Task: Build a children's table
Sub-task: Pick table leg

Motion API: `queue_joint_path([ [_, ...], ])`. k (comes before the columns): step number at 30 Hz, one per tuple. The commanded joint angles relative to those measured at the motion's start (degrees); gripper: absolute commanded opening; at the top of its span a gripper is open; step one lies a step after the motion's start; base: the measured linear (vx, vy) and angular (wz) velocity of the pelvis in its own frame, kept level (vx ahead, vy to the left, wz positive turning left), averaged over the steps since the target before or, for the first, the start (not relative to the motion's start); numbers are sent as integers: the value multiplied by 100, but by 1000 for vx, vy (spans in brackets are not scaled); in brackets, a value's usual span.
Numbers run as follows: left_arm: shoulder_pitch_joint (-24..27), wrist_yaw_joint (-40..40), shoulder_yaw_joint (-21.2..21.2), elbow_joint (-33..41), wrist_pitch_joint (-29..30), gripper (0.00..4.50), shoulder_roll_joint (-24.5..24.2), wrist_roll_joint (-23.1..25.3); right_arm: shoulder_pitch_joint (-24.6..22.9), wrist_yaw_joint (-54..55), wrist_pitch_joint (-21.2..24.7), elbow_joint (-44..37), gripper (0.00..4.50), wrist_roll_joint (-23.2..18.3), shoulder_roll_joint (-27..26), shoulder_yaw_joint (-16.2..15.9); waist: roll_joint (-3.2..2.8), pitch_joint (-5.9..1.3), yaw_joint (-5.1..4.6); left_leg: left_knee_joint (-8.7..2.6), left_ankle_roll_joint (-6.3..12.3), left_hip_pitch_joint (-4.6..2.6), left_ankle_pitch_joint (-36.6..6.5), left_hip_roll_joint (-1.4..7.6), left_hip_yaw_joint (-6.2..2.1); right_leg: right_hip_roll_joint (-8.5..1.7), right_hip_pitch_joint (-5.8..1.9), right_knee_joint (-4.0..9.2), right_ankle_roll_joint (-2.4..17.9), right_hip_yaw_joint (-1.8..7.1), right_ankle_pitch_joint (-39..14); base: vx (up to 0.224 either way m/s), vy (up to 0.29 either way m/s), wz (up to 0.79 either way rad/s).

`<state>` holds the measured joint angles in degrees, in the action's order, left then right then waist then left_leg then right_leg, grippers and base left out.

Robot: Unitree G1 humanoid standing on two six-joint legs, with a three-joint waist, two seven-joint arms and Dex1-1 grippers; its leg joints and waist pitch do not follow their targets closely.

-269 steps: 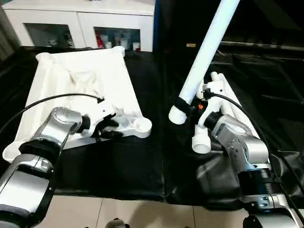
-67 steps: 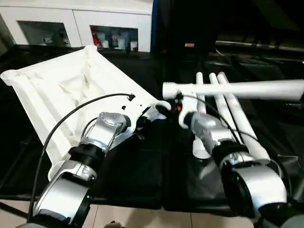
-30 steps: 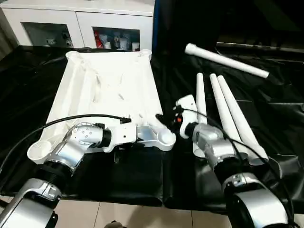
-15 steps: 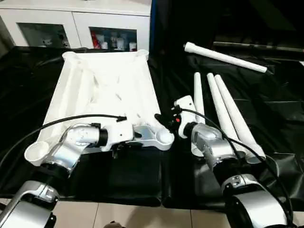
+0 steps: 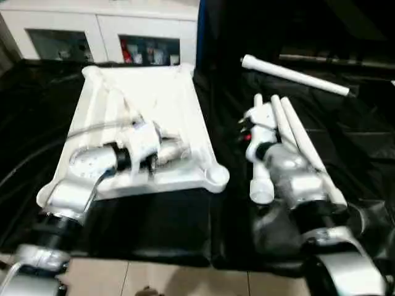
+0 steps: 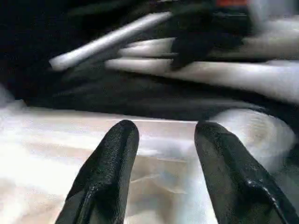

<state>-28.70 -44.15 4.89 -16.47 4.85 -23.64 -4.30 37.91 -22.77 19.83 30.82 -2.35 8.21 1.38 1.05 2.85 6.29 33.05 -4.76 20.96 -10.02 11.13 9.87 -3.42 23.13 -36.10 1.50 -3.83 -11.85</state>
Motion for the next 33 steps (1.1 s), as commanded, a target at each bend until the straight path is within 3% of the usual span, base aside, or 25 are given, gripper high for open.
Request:
queue_joint_path([
  [1,-58,668,-206,33,533,235,150,45,-96,174,660,-294,275,70,83,4,-62,-360,-30,-346,-112,-68,-770,184,-43,-419,-363,370,985,325,-167,0,0,0],
  [5,19,1033,-445,306,942,244,491,-342,-34,385,1248,-324,307,41,100,69,-30,-386,-46,-319,-94,-32,-595,157,-41,-423,-386,363,1028,325,27,0,0,0],
  [9,270,512,32,923,978,244,357,-169,316,929,1585,127,342,145,103,233,-33,-381,-71,-313,-37,-36,-519,165,-36,-419,-356,369,1073,318,-7,0,0,0],
  [12,356,78,340,1453,1268,244,186,-268,683,1475,1905,434,360,196,146,466,-33,-366,-94,-318,-105,-45,-574,166,-32,-412,-342,367,1068,314,-134,0,0,0],
  [17,462,-613,814,2000,1444,244,-304,-273,1019,1171,2415,1032,405,-34,236,508,-56,-364,-104,-321,-179,-61,-702,158,-35,-404,-346,354,1000,316,-179,0,0,0],
  [23,434,-932,928,2399,1843,244,-471,-435,1184,928,2939,1686,405,-289,184,660,-37,-374,-98,-299,-145,-37,-517,160,-22,-410,-369,323,1185,310,124,0,0,0],
  [27,440,-1052,1000,2643,2027,244,-597,-536,1256,960,3119,1877,405,-397,178,817,-44,-370,-95,-302,-215,-50,-590,159,-22,-410,-363,329,1116,308,-78,0,0,0],
  [28,442,-1068,1006,2684,2089,244,-606,-560,1275,894,3188,1921,377,-440,186,832,-43,-371,-95,-303,-214,-45,-574,159,-22,-410,-365,328,1112,307,-63,0,0,0],
  [32,427,-1129,1017,2785,2209,244,-635,-571,1346,830,3269,2115,363,-490,241,796,-44,-372,-98,-295,-224,-47,-584,161,-21,-404,-358,325,1125,302,-69,0,0,0],
  [33,408,-1139,1015,2800,2249,244,-651,-593,1370,839,3286,2172,340,-511,248,845,-39,-368,-100,-294,-226,-40,-601,156,-17,-404,-360,328,1125,305,-95,0,0,0],
])
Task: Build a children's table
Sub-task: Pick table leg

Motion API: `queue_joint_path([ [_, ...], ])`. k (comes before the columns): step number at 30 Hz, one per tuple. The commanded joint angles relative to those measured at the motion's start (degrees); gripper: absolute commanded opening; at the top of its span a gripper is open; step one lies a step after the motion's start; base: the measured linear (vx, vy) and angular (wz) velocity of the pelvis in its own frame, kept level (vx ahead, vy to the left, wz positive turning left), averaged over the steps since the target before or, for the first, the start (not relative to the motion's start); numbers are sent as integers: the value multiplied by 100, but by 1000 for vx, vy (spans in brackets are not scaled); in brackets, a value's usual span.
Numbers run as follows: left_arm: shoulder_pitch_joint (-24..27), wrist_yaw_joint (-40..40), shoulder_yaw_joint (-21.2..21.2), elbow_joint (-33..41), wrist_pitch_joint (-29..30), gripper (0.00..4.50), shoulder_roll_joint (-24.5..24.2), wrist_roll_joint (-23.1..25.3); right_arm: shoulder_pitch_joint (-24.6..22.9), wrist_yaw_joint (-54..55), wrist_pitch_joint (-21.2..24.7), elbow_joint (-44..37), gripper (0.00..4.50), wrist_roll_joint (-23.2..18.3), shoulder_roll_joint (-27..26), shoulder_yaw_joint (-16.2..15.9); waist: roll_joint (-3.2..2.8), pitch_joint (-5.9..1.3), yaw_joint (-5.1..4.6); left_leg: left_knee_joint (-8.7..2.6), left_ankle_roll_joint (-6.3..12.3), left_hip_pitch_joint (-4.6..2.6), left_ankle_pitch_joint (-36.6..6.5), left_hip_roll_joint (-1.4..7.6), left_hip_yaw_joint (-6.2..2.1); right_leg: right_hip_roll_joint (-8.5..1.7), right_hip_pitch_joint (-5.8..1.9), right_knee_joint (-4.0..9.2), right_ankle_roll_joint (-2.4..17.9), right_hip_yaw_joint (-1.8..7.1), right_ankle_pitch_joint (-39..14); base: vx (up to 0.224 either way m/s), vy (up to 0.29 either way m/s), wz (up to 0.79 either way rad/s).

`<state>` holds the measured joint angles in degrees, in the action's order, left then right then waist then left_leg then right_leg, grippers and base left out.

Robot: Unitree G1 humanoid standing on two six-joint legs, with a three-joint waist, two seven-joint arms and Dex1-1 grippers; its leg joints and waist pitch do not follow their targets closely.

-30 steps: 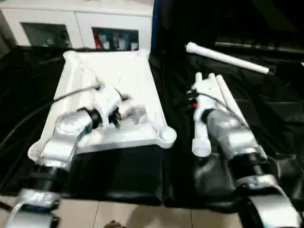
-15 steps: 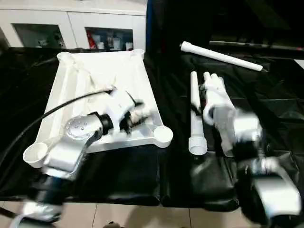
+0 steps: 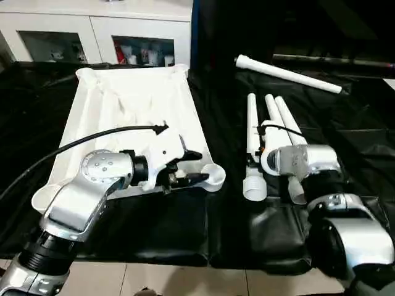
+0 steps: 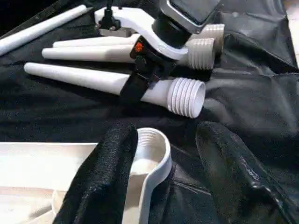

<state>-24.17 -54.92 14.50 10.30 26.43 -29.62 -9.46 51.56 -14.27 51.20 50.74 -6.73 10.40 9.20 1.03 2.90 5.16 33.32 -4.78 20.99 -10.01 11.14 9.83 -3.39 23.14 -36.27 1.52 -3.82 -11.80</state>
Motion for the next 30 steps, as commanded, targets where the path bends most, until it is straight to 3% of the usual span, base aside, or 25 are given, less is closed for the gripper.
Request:
queue_joint_path([
  [1,-55,-68,55,123,98,244,-60,-82,12,-7,153,203,340,-82,34,85,-40,-375,18,-318,-226,-46,-607,152,-11,-411,-360,348,1121,306,-119,0,0,0],
  [8,-123,-121,98,103,150,297,-144,-38,28,112,158,375,283,-157,101,275,-22,-382,10,-310,-225,-48,-572,151,-7,-400,-361,341,1119,302,-76,0,0,0],
  [14,-216,163,163,-170,-168,365,-99,328,16,115,165,538,228,-197,214,325,-19,-373,7,-308,-234,-49,-666,154,-12,-403,-354,361,1058,300,-307,0,0,0],
  [18,-309,762,73,-495,-597,401,165,639,31,249,72,613,196,-211,290,472,-10,-383,16,-300,-242,-47,-677,159,-17,-410,-358,368,1033,302,-326,0,0,0],
  [22,-437,1329,-225,-809,-787,420,544,607,67,295,-7,669,189,-310,338,573,0,-392,32,-297,-226,-40,-673,155,-22,-418,-368,366,1053,297,-307,0,0,0],
  [23,-502,1567,-336,-923,-765,430,666,621,76,320,-63,681,187,-343,348,607,13,-395,32,-292,-215,-34,-646,149,-20,-409,-369,358,1061,296,-251,0,0,0],
  [26,-637,2106,-562,-1138,-505,449,835,711,58,352,-517,519,186,-573,318,878,-22,-393,56,-288,-211,-38,-734,148,-31,-427,-367,371,1051,291,-378,0,0,0],
  [28,-677,2327,-609,-1212,-438,450,870,814,36,291,-733,415,185,-670,293,981,-4,-406,48,-279,-183,-29,-707,152,-28,-419,-374,358,1015,291,-292,0,0,0],
  [30,-757,2433,-762,-1336,-100,450,1035,649,-140,-138,-1347,-89,185,-925,212,1163,-41,-421,55,-259,-104,-22,-573,145,-28,-420,-374,338,1048,286,-83,0,0,0],
])
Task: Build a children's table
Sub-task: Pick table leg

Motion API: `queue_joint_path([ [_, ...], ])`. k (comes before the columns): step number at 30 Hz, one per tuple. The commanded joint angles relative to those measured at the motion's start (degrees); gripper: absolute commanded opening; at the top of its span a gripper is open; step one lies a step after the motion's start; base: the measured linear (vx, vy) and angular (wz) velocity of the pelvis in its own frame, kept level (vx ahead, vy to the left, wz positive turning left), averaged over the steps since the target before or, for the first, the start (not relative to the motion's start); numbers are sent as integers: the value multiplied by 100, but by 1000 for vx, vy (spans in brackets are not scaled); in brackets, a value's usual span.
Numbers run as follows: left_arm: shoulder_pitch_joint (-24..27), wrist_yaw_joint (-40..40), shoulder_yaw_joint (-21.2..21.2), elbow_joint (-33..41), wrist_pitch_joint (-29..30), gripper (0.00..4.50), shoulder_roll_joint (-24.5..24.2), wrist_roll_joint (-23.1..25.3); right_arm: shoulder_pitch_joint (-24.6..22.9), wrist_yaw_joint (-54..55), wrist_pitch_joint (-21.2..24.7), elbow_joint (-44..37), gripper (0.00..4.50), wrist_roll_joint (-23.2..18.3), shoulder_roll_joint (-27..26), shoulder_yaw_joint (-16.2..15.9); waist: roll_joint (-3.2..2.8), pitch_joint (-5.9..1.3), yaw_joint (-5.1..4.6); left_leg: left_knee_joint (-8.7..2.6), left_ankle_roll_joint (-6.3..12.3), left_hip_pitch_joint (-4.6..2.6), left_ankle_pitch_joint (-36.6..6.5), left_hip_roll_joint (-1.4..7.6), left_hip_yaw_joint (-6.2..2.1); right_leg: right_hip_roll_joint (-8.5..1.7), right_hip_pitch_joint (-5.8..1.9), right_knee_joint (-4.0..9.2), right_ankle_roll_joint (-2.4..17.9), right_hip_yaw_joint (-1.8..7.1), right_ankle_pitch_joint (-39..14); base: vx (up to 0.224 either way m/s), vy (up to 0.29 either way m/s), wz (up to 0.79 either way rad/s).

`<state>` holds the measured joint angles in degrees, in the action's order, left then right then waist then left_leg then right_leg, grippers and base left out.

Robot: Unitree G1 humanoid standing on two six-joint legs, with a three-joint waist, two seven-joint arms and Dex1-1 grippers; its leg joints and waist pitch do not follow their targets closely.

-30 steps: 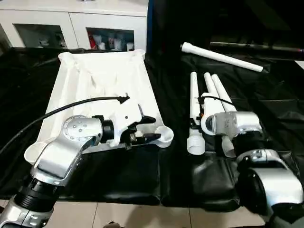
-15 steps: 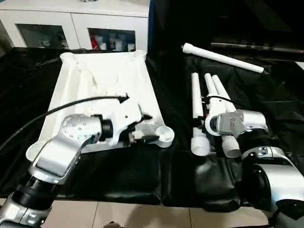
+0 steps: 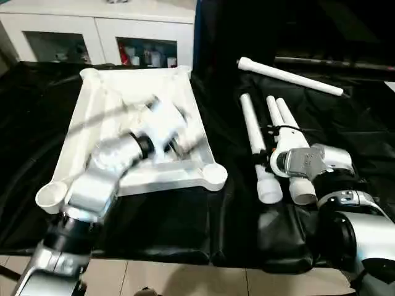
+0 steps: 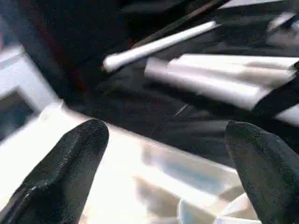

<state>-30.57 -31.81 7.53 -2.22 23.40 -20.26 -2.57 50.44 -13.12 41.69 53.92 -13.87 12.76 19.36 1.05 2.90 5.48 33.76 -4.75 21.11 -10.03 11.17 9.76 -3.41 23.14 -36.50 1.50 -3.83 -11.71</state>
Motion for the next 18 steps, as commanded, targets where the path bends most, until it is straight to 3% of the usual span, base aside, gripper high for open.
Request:
queue_joint_path([
  [1,-117,122,-65,-84,204,450,99,-40,-28,-253,-396,-407,185,-211,-24,147,-24,-413,18,-301,-62,-28,-563,139,-5,-405,-371,378,1046,290,-22,0,0,0],
  [2,-196,157,-220,-142,405,450,301,-302,-170,-654,-535,-807,185,-376,-54,165,-29,-433,20,-293,-7,-23,-452,139,-21,-407,-390,342,1113,282,153,0,0,0],
  [4,-503,250,-683,-202,987,450,803,-1076,-443,-1442,-387,-1608,185,-802,-80,148,-55,-432,32,-267,108,-20,-369,135,-6,-393,-404,343,1229,289,494,0,0,0],
  [5,-522,253,-709,-206,1020,450,828,-1120,-457,-1480,-375,-1648,185,-826,-80,147,-36,-431,45,-262,191,-16,-358,134,-6,-392,-408,329,1343,283,606,0,0,0],
  [7,-819,308,-1119,-282,1553,450,1151,-1793,-670,-2036,-311,-2226,184,-1181,-88,125,-26,-426,81,-254,299,-23,-397,132,-4,-406,-417,341,1433,280,536,0,0,0],
  [9,-1334,434,-1642,-586,2048,450,1496,-2505,-990,-2733,191,-3108,184,-1931,-59,178,-4,-408,121,-256,387,-26,-474,129,-9,-408,-422,373,1438,275,252,0,0,0],
  [11,-1509,414,-1726,-691,2069,450,1581,-2631,-1108,-2956,434,-3424,184,-2178,-18,126,21,-389,145,-263,469,-19,-511,115,-11,-403,-423,431,1337,270,-16,0,0,0],
  [13,-1732,333,-1781,-808,2223,450,1668,-2736,-1299,-3287,660,-3872,184,-2413,48,-77,24,-377,142,-281,403,-13,-528,128,-18,-407,-413,470,1199,261,-354,0,0,0],
  [18,-1952,350,-1812,-912,2532,450,1725,-2892,-1496,-3570,860,-4401,184,-2629,86,-277,12,-389,133,-290,314,-11,-497,133,-29,-411,-408,488,1078,256,-493,0,0,0],
])
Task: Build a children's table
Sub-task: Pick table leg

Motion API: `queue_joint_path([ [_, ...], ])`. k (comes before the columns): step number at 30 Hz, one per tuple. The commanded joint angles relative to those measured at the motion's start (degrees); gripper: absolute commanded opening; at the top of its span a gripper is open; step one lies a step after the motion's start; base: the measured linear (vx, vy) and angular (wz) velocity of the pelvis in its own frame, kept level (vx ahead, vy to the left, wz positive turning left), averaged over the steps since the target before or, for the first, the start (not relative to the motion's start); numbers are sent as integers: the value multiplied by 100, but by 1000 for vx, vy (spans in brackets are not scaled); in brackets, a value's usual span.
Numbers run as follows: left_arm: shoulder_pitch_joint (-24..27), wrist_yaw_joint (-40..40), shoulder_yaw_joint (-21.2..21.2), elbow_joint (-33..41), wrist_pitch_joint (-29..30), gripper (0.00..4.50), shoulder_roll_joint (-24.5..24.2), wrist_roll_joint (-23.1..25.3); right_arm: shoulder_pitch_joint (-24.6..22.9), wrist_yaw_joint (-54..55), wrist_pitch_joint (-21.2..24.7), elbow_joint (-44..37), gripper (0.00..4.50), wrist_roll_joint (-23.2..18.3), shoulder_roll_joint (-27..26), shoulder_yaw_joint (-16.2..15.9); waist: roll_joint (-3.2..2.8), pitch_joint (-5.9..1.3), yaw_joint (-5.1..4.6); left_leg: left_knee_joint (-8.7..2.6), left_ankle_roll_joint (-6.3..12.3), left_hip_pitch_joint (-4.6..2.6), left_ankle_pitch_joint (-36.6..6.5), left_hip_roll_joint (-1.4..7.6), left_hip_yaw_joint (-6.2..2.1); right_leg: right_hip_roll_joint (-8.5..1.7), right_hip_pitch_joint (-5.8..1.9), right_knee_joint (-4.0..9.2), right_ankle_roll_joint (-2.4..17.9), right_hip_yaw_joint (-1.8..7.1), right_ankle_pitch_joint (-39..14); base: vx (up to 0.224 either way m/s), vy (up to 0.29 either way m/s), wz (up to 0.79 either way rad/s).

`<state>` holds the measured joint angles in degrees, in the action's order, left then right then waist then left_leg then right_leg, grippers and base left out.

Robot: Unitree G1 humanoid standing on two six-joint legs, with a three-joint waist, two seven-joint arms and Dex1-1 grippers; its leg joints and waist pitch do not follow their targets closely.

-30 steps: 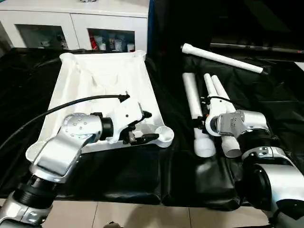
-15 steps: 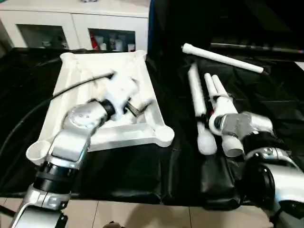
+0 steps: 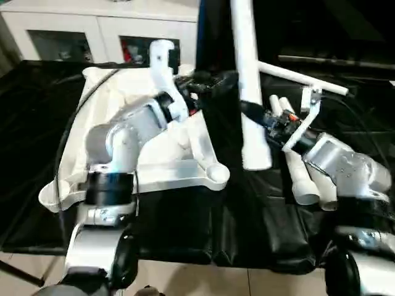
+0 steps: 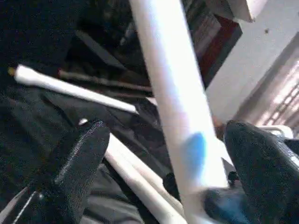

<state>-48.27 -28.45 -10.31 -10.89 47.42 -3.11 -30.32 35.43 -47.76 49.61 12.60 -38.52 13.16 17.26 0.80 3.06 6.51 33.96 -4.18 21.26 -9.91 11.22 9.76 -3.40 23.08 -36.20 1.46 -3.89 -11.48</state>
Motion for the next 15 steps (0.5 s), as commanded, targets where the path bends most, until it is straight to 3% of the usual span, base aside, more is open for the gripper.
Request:
queue_joint_path([
  [1,-243,54,-34,-103,190,450,32,-169,-21,-148,121,-387,184,-222,44,-121,27,-413,49,-307,249,-42,-506,135,-29,-419,-388,464,1074,264,-542,0,0,0],
  [7,-348,137,61,-293,282,450,86,-160,-69,-241,132,-550,184,-256,23,-315,23,-411,64,-309,205,-22,-457,135,-38,-426,-393,457,1073,266,-434,0,0,0],
  [8,-351,165,59,-301,268,450,101,-153,-71,-140,-46,-556,184,-45,3,-460,-21,-411,71,-307,181,-19,-448,138,-44,-430,-384,451,1071,266,-422,0,0,0],
  [10,-388,299,-48,-340,286,450,156,-187,-61,189,-469,-585,184,465,-56,-762,22,-407,54,-310,140,-10,-454,124,-37,-420,-393,465,1031,264,-434,0,0,0],
  [11,-388,299,-48,-340,286,450,156,-187,-61,189,-469,-585,184,465,-56,-762,17,-410,47,-310,89,-9,-421,124,-42,-420,-390,455,1009,263,-428,0,0,0],
  [14,-494,968,-379,-543,313,414,302,-177,-57,777,-973,-725,184,1154,-193,-1234,12,-403,32,-312,28,-21,-513,123,-42,-419,-382,470,980,265,-472,0,0,0],
  [15,-494,968,-379,-543,313,410,302,-177,-57,777,-973,-725,184,1154,-193,-1234,7,-398,27,-316,8,-17,-536,128,-49,-427,-387,466,971,268,-501,0,0,0],
])
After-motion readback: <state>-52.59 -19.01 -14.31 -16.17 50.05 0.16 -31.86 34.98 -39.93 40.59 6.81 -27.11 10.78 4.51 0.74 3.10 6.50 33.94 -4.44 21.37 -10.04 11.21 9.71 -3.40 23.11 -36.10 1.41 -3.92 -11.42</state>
